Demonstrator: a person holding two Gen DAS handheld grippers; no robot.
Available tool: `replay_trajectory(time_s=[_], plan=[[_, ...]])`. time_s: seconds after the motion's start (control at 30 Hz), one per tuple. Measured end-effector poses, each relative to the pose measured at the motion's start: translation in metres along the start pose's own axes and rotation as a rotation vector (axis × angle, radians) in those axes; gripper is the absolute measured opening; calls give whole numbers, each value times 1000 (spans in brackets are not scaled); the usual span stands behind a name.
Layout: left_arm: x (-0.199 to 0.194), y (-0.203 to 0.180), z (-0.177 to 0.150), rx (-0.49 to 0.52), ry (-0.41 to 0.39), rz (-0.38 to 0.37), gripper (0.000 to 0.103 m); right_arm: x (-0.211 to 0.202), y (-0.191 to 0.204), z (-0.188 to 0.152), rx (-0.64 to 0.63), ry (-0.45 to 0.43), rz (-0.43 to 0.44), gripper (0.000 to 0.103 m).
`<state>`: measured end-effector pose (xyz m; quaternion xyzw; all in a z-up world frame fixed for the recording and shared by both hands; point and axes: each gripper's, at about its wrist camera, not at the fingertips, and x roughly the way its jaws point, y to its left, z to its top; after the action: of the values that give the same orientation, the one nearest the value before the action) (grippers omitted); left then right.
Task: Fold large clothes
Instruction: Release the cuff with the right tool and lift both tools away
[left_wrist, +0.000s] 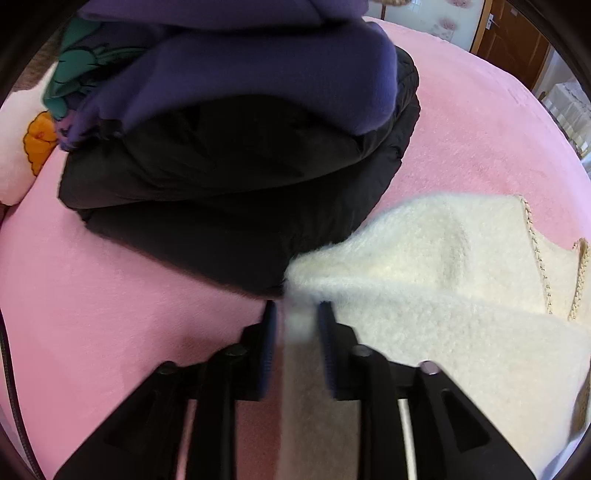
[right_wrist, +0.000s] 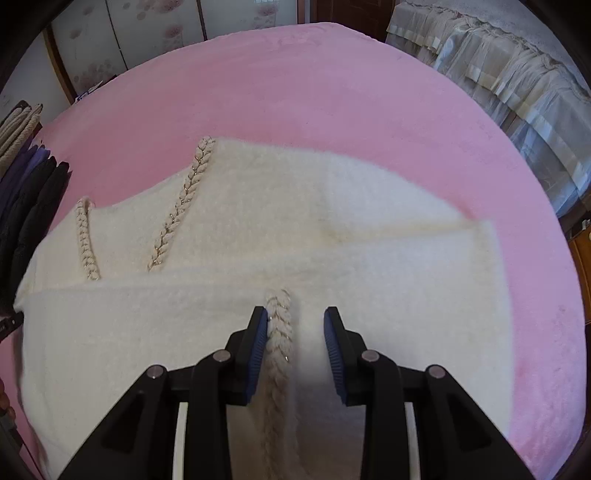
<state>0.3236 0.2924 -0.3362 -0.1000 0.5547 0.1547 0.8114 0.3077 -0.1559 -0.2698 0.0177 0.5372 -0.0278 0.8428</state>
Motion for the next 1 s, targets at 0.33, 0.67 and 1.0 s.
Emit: replay_trajectory(time_s=[0.33, 0.67, 1.0], plan=[[-62, -21, -42, 34, -89, -35, 72, -59, -28, -30, 51, -86, 100, 30], [-136, -54, -103, 38, -104, -105, 73, -121, -49, -60, 99, -147, 230, 31], [-247, -22, -169, -21, -148, -161, 75, -193, -71, -98, 61, -154, 262, 33]])
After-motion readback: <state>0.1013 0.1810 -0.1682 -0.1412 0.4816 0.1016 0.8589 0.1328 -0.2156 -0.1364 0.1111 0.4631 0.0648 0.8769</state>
